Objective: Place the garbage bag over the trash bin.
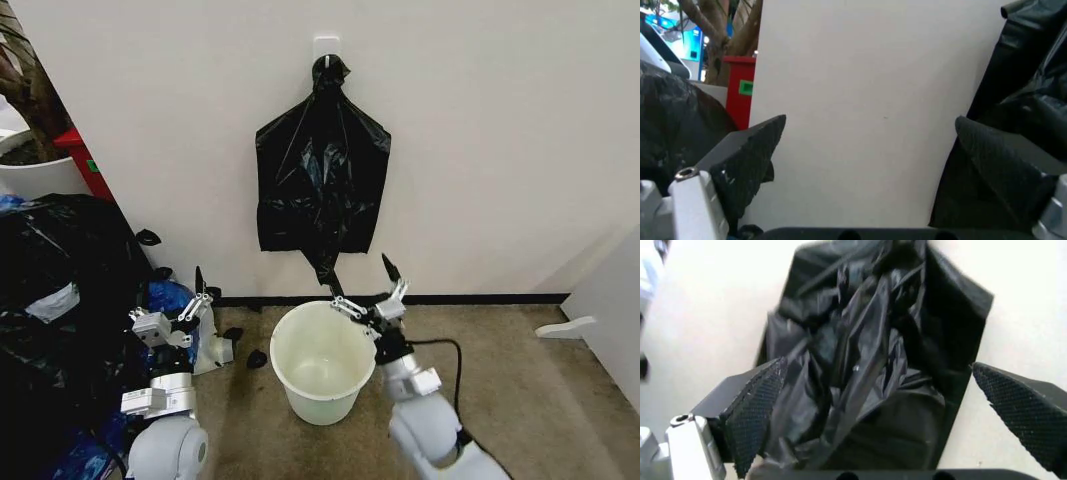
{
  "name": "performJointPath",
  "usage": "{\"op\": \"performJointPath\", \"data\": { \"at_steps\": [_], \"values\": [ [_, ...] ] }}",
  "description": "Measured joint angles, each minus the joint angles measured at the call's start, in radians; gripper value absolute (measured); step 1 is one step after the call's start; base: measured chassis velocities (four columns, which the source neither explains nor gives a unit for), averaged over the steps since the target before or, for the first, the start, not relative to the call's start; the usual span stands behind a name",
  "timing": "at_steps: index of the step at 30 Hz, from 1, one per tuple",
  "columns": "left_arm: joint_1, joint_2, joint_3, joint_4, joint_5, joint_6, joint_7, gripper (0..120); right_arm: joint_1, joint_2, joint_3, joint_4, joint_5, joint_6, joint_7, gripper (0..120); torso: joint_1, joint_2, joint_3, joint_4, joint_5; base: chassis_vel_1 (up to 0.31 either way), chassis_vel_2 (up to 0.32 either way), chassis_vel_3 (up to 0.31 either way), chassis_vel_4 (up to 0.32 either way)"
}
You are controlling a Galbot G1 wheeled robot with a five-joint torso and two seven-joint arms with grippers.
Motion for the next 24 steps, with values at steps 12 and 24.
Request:
{"op": "performJointPath", "data": {
  "at_steps": [12,24],
  "values": [
    [-0.027,0.012,-0.007,0.026,-0.008,0.003,-0.003,100,0.149,0.006,-0.047,-0.106,-0.033,-0.161,0.071,98,0.000,0.000,0.000,0.0000,-0.0001,0.000,0.000,0.000,0.000],
    [-0.034,0.012,-0.007,0.033,-0.011,0.003,-0.005,100,0.201,0.019,-0.061,-0.102,-0.013,-0.198,0.086,52,0.000,0.000,0.000,0.0000,-0.0001,0.000,0.000,0.000,0.000]
  ]
}}
